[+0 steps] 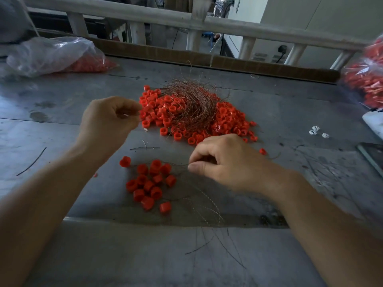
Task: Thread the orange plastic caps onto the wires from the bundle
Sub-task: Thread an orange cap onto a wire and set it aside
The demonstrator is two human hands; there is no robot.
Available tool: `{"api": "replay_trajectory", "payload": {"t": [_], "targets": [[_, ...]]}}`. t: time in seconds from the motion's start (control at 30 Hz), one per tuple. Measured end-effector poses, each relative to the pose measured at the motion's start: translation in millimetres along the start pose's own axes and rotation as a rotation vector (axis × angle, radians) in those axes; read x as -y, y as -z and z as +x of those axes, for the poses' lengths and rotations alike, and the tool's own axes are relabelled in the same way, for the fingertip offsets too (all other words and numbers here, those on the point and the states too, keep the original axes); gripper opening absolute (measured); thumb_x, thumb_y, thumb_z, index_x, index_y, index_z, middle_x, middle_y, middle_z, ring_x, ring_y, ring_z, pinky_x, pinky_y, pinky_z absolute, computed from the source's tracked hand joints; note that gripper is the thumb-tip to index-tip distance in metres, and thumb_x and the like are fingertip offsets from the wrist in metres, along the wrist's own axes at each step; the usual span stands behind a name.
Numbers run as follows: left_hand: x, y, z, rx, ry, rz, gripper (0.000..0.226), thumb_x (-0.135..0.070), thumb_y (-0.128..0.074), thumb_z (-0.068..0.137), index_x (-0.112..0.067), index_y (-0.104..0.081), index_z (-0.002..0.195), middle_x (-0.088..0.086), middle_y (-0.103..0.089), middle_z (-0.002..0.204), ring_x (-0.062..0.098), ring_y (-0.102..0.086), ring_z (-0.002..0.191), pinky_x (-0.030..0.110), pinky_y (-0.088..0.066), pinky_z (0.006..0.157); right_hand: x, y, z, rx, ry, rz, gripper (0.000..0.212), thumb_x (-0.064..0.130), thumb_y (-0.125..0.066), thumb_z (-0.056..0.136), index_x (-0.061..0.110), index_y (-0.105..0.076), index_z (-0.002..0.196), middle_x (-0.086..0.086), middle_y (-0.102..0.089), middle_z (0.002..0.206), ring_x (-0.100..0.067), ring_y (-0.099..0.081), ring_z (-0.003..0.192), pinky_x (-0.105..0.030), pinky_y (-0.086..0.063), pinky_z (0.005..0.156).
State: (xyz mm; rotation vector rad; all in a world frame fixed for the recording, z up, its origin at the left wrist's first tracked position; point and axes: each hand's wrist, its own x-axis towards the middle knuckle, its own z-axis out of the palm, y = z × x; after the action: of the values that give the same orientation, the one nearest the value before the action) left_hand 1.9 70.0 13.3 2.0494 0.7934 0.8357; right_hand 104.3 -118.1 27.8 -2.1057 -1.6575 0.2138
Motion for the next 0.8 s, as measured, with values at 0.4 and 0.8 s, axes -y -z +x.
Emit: {"api": "replay_trajectory", "payload": {"t": [0.4, 0.8], "targets": [[19.1, -19.9, 11.0, 0.187, -0.143, 0.475, 0.035, -0.011, -0.058, 0.085, -0.014, -0.059, 0.120, 0.015, -0.054, 0.112, 0.032, -0.049, 0.108, 0.032, -0.035, 0.089, -17.4, 32.8, -3.7, -0.580, -0.135, 0.203, 0.014, 0.024, -0.066, 0.082, 0.032, -0.062, 0.071, 0.017, -0.058, 0.058, 0.004, -0.054, 0.051, -0.006, -0.038, 0.048], [19.3, -18.2, 10.8, 0.156, -0.238, 0.457, 0.004, -0.015, -0.069, 0.079, -0.013, -0.068, 0.082, -0.004, -0.051, 0.081, 0.018, -0.050, 0.081, 0.027, -0.034, 0.071, -25.9, 30.8, -2.7, -0.635, -0.168, 0.194, 0.022, 0.022, -0.065, 0.084, 0.035, -0.059, 0.067, 0.018, -0.059, 0.061, 0.006, -0.055, 0.054, -0.007, -0.039, 0.054]]}}
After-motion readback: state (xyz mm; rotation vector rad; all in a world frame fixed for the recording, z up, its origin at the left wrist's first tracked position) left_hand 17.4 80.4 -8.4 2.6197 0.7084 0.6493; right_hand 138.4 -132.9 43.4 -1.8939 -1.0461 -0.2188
